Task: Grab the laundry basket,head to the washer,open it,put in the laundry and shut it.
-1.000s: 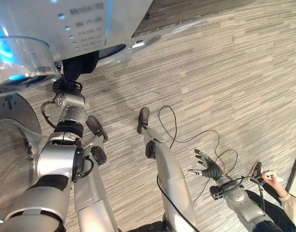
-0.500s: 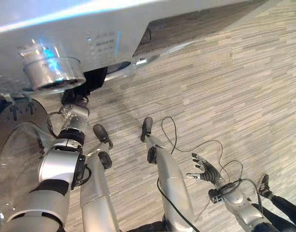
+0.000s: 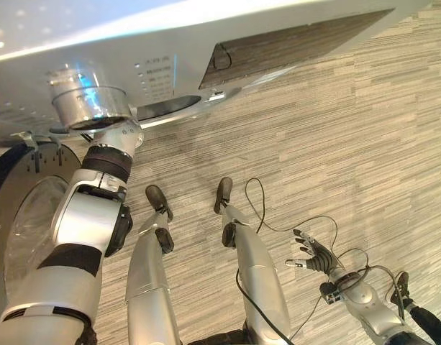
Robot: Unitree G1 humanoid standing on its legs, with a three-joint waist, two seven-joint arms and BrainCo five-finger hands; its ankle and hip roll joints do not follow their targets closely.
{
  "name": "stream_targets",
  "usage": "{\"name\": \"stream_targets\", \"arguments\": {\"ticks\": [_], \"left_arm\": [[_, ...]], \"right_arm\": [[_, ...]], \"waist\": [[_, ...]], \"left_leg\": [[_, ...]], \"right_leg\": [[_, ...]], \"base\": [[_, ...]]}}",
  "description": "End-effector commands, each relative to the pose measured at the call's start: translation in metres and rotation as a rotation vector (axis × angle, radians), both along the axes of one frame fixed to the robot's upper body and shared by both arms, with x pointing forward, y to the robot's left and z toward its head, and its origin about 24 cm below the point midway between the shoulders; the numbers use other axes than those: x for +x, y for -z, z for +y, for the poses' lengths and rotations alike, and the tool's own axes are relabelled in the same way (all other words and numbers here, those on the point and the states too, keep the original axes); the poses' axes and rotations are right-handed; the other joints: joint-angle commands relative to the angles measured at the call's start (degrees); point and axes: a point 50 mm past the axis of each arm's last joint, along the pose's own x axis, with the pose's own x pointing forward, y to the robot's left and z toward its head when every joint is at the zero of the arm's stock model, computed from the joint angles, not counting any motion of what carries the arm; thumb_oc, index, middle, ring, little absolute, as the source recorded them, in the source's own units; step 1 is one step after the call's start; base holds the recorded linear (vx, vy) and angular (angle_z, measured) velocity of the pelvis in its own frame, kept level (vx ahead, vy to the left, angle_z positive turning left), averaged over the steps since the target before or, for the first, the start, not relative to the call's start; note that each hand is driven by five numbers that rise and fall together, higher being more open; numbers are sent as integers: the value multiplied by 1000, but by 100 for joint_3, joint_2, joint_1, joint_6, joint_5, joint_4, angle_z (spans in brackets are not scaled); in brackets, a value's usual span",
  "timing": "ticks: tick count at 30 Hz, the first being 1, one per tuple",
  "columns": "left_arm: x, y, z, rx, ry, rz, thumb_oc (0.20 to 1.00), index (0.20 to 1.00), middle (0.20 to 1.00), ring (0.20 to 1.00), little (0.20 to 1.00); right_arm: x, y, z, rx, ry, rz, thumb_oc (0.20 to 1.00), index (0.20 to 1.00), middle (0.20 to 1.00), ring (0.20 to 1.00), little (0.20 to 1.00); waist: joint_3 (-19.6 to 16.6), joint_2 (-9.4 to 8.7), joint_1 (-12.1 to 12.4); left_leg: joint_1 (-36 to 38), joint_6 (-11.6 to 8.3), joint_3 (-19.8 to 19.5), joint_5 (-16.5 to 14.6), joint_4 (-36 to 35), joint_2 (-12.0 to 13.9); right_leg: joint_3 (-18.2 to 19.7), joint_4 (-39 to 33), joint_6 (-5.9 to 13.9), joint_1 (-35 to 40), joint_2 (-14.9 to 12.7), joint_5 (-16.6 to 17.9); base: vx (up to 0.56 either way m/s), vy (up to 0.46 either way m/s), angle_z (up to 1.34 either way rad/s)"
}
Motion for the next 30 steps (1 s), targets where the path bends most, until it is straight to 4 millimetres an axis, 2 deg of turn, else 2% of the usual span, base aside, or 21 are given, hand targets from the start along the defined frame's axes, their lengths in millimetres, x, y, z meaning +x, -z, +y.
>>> {"name": "stream_targets", "arguments": {"ticks": [1,3,6,10,12,14,15,17,18,19,20,21,23,25,27,28,29,30], "left_arm": [[-3,-21,11,73,-76,-15,1000,1000,1000,1000,1000],[-1,-12,17,81,-91,25,1000,1000,1000,1000,1000],[2,13,29,120,-124,131,1000,1000,1000,1000,1000],[4,26,32,164,-129,177,1000,1000,1000,1000,1000],[5,45,36,228,-115,247,1000,1000,1000,1000,1000],[5,60,40,307,-115,315,1000,1000,1000,1000,1000],[5,60,40,307,-115,316,1000,1000,1000,1000,1000],[5,73,42,330,-107,355,1000,1000,1000,1000,1000],[4,86,41,388,-106,404,1000,1000,1000,1000,1000],[3,88,45,439,-128,430,1000,1000,1000,1000,1000],[3,88,45,441,-129,431,1000,1000,1000,1000,1000],[1,97,50,390,-139,448,1000,1000,1000,1000,1000],[0,109,47,395,-125,462,1000,1000,1000,1000,1000],[-7,153,42,418,-88,559,1000,1000,1000,1000,1000],[-9,161,38,435,-83,569,1000,1000,1000,1000,1000],[-21,198,32,532,-67,657,1000,1000,1000,1000,1000],[-28,215,32,525,-61,695,1000,1000,1000,1000,1000],[-43,247,20,535,-17,735,1000,1000,1000,1000,1000]], "right_arm": [[-15,0,-22,-67,42,29,1000,1000,1000,1000,1000],[-16,0,-22,-66,37,31,1000,1000,1000,1000,1000],[-19,2,-23,-65,28,42,1000,1000,1000,1000,1000],[-21,3,-23,-64,22,50,1000,1000,1000,1000,1000],[-20,1,-25,-68,11,49,1000,1000,1000,1000,1000],[-20,0,-22,-61,-9,49,1000,1000,1000,1000,1000],[-20,0,-22,-61,-9,50,1000,1000,1000,1000,1000],[-19,1,-20,-60,-18,50,1000,1000,1000,1000,1000],[-19,3,-16,-50,-30,58,1000,1000,1000,1000,1000],[-18,4,-15,-54,-36,59,1000,1000,1000,1000,1000],[-17,4,-15,-53,-37,59,1000,1000,1000,1000,1000],[-17,6,-11,-45,-41,62,1000,1000,1000,1000,1000],[-17,12,-8,-43,-36,74,1000,1000,1000,1000,1000],[-17,19,-2,-46,-43,92,1000,1000,1000,1000,1000],[-17,21,0,-43,-38,93,1000,1000,1000,1000,1000],[-14,25,2,-44,-26,90,1000,1000,1000,1000,1000],[-13,26,3,-40,-14,92,1000,1000,1000,1000,1000],[-11,30,2,-26,28,94,1000,1000,1000,1000,1000]], "waist": [[-154,72,-15],[-168,45,-55],[-173,15,-104],[-212,-8,-141],[-254,1,-130],[-276,30,-125],[-276,27,-127],[-282,21,-117],[-271,48,-108],[-263,46,-97],[-252,35,-98],[-230,38,-53],[-179,37,-42],[-161,103,93],[-148,106,121],[-115,128,251],[-132,129,309],[-179,189,436]], "left_leg": [[-64,-354,-388,-641,388,22],[-119,-373,-364,-629,389,41],[-188,-416,-327,-598,366,60],[-207,-461,-321,-547,275,70],[-183,-481,-310,-507,216,78],[-119,-482,-304,-476,187,77],[-109,-483,-302,-474,181,76],[-17,-470,-306,-469,179,67],[96,-464,-296,-452,173,70],[167,-459,-314,-439,157,65],[182,-460,-312,-438,150,63],[396,-437,-346,-409,40,15],[604,-422,-369,-360,-103,-50],[954,-444,-427,-200,-379,-126],[1112,-461,-442,-131,-508,-174],[1410,-500,-471,36,-761,-243],[1530,-513,-496,97,-861,-275],[1764,-555,-540,249,-1069,-314]], "right_leg": [[31,-135,704,371,-256,185],[71,-239,725,361,-243,248],[116,-453,782,391,-252,385],[162,-716,832,491,-245,547],[179,-779,846,575,-243,623],[188,-768,858,626,-237,648],[189,-769,858,632,-237,648],[186,-740,858,698,-234,661],[171,-673,850,731,-229,638],[170,-627,847,755,-234,630],[172,-623,846,763,-236,627],[159,-496,822,847,-242,528],[158,-437,801,930,-258,479],[146,-362,704,1109,-230,332],[135,-385,671,1217,-232,299],[77,-467,607,1436,-223,275],[68,-539,584,1549,-207,276],[6,-626,526,1748,-179,241]], "base": [[-14,42,-9],[0,23,-14],[-3,19,-8],[-5,-10,-8],[-26,-11,-4],[-32,-8,-4],[-37,6,-1],[-22,-4,-1],[-46,-16,-3],[-37,-12,-4],[-60,-32,-8],[-46,-36,-7],[-44,-46,-4],[-14,-91,2],[-8,-65,13],[-20,-76,24],[-10,-131,20],[-7,-105,20]]}}
